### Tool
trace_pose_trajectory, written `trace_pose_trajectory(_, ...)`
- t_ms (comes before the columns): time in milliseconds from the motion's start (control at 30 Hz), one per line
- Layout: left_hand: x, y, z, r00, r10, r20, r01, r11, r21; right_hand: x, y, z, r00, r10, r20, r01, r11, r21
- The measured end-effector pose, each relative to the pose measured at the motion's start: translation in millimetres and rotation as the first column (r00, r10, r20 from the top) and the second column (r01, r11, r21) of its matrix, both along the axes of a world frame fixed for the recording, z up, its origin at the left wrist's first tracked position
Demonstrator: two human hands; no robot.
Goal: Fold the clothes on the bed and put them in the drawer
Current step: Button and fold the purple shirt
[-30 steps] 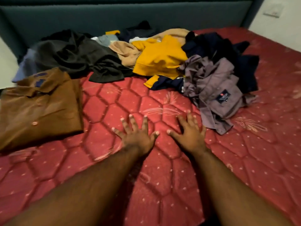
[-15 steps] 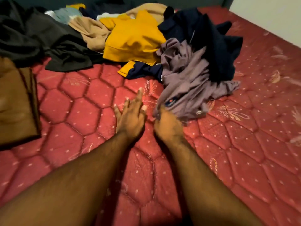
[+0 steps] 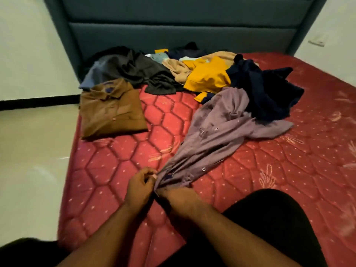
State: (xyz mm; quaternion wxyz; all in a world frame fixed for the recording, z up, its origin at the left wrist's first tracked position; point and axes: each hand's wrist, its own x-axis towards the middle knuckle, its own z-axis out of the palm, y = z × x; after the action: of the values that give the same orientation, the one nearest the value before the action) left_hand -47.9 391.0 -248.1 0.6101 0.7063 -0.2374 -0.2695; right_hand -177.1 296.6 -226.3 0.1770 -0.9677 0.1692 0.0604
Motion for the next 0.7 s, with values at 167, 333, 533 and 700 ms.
trace_pose_trajectory(167,16.8,75.9,19.6,0.909,0.402,0.109,-0.407,0.913,0.033,-32.1,-16.6,23.3,0.984,-0.171,0.048,0.172,0.984,-0.041)
trace_pose_trajectory(333,37.9,115.1,30.3,0.782,0.593,0.191,-0.622,0.753,0.212,-30.3,-20.2,23.4,0.985,-0.159,0.069,0.157,0.987,0.039)
trace_pose_trajectory(533,-11.0,103.2,55.0,0.666,-0.416,0.619,0.174,0.894,0.413,-17.1,11.8,10.5,0.995,-0.1,0.021,0.102,0.954,-0.281)
trace_pose_trajectory(700,-17.8,91.5,44.1,0.84,-0.122,0.529,0.044,0.987,0.157,-17.2,17.7,29.1,0.839,-0.057,0.541,0.248,0.925,-0.287)
